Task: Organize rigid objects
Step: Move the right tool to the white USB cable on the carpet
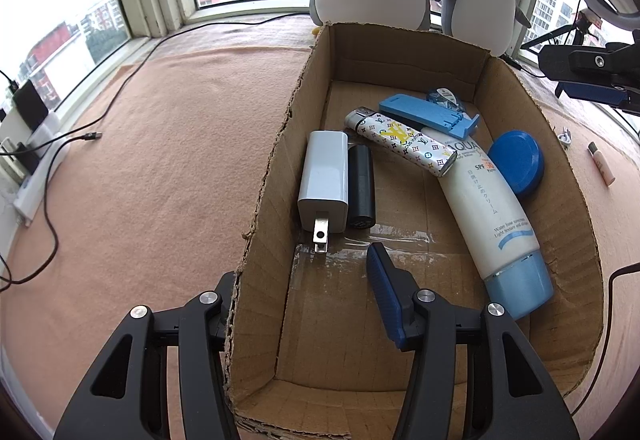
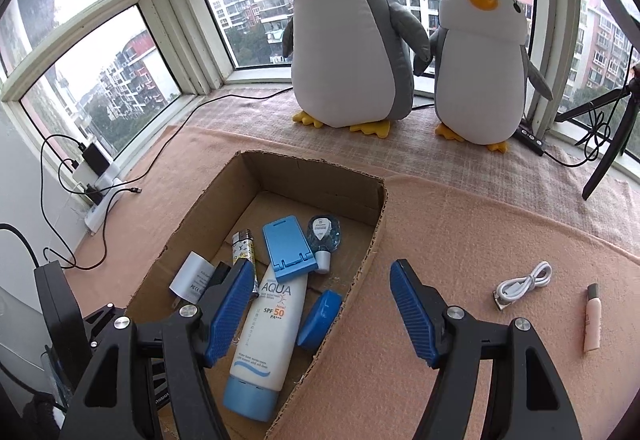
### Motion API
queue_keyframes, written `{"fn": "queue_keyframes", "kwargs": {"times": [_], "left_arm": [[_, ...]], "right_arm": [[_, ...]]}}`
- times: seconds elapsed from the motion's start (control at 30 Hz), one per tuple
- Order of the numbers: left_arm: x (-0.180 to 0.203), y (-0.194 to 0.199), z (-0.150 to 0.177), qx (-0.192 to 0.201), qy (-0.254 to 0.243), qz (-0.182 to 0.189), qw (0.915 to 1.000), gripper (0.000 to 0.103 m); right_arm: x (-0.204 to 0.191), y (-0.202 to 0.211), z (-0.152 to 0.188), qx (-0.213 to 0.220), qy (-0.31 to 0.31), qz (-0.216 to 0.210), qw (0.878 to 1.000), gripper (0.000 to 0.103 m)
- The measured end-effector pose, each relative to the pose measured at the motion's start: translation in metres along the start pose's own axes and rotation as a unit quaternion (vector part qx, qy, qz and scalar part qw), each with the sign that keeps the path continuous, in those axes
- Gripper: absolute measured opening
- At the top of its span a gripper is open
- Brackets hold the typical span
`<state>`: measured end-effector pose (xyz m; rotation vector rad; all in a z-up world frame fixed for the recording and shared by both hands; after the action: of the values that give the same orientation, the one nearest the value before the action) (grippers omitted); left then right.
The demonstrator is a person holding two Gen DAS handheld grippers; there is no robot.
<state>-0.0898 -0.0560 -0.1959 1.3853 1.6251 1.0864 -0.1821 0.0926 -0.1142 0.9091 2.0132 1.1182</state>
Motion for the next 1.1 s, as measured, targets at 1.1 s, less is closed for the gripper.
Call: {"fn": "queue_keyframes", "kwargs": {"times": [1.1], "left_arm": [[-0.002, 0.000, 0.001, 0.000, 0.001, 0.003, 1.0000, 0.053]], "right_arm": [[0.174, -0.036, 0.007, -0.069, -0.274, 0.025, 0.959, 0.054]]}}
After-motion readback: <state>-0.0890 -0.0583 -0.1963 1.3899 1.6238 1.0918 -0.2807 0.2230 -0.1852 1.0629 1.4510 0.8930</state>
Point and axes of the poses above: each gripper's, at about its wrist camera, not at the fingertips, and y roughly against the way its jaws point, x to its right, z to its underside, the point moved 1 cm from there along -y, roughly the way its jaws point, and after that the axes turned 11 degrees about -x, right-handed, at the moved point
